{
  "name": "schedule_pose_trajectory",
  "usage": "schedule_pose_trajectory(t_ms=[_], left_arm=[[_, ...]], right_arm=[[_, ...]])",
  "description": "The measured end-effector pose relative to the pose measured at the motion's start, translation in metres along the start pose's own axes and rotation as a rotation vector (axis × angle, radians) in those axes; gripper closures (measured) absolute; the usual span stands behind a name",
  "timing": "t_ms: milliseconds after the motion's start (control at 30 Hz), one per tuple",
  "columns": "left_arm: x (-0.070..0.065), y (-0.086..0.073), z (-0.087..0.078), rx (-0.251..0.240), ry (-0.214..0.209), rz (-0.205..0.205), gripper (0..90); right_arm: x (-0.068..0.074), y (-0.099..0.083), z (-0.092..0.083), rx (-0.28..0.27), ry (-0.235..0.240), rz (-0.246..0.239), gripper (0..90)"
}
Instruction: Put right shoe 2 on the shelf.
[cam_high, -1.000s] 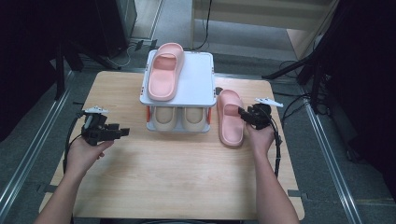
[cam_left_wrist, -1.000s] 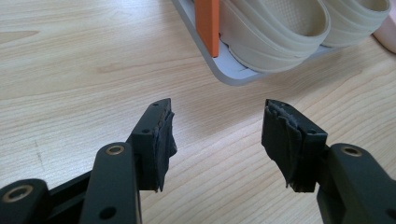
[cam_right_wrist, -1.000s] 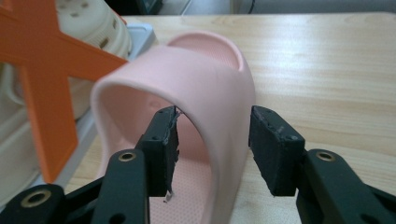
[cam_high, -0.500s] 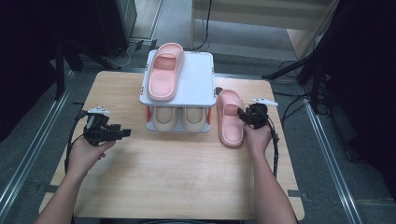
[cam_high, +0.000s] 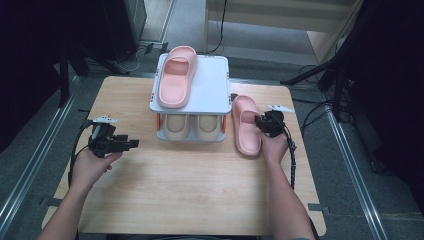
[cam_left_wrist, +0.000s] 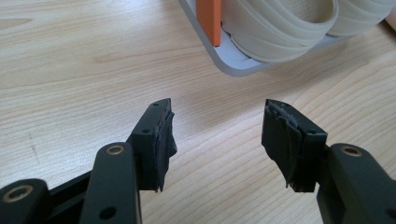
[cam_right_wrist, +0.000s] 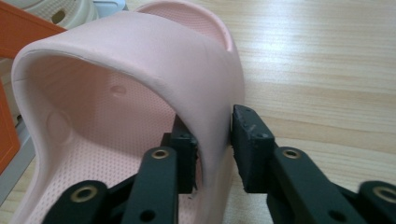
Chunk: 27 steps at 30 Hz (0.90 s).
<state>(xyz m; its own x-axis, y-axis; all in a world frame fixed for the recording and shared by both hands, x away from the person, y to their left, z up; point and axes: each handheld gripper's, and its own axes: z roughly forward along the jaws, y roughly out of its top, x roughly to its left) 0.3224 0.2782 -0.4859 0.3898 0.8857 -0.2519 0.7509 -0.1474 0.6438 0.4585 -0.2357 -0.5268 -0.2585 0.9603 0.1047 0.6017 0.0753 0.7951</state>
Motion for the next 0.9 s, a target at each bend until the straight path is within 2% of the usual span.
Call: schedule_pose_trajectory(t_ms=[67, 133, 200, 367, 500, 600, 733, 800, 900], left_arm=[[0.000, 0.000, -0.001, -0.003, 0.000, -0.001, 43.5], [0.000, 0.000, 0.000, -0.002, -0.002, -0.002, 43.5], [0.000, 0.000, 0.001, 0.001, 0.000, -0.001, 43.5], [-0.001, 0.001, 0.003, 0.007, -0.006, 0.005, 43.5], [-0.002, 0.002, 0.004, 0.007, -0.007, 0.005, 43.5], [-0.001, 0.003, 0.004, 0.010, -0.013, 0.007, 43.4], [-0.001, 0.004, 0.005, 0.002, -0.014, 0.001, 43.5], [-0.001, 0.005, 0.006, 0.007, -0.017, 0.008, 43.5], [-0.001, 0.007, 0.006, 0.005, -0.019, 0.003, 43.5]], right_arm=[[0.001, 0.001, -0.001, 0.001, -0.014, -0.006, 78.0], [-0.001, 0.002, -0.001, 0.003, 0.001, 0.018, 82.0], [-0.005, 0.002, -0.001, 0.013, 0.036, 0.049, 82.9], [-0.005, 0.004, -0.003, 0.034, 0.033, 0.060, 84.1], [-0.003, 0.008, -0.006, 0.057, 0.015, 0.035, 84.0], [-0.003, 0.011, -0.011, 0.059, 0.024, 0.048, 84.1], [-0.001, 0.018, -0.019, 0.056, 0.013, 0.044, 84.0], [-0.001, 0.022, -0.023, 0.053, -0.004, 0.020, 83.9], [0.002, 0.028, -0.025, 0.075, -0.025, -0.020, 83.7]])
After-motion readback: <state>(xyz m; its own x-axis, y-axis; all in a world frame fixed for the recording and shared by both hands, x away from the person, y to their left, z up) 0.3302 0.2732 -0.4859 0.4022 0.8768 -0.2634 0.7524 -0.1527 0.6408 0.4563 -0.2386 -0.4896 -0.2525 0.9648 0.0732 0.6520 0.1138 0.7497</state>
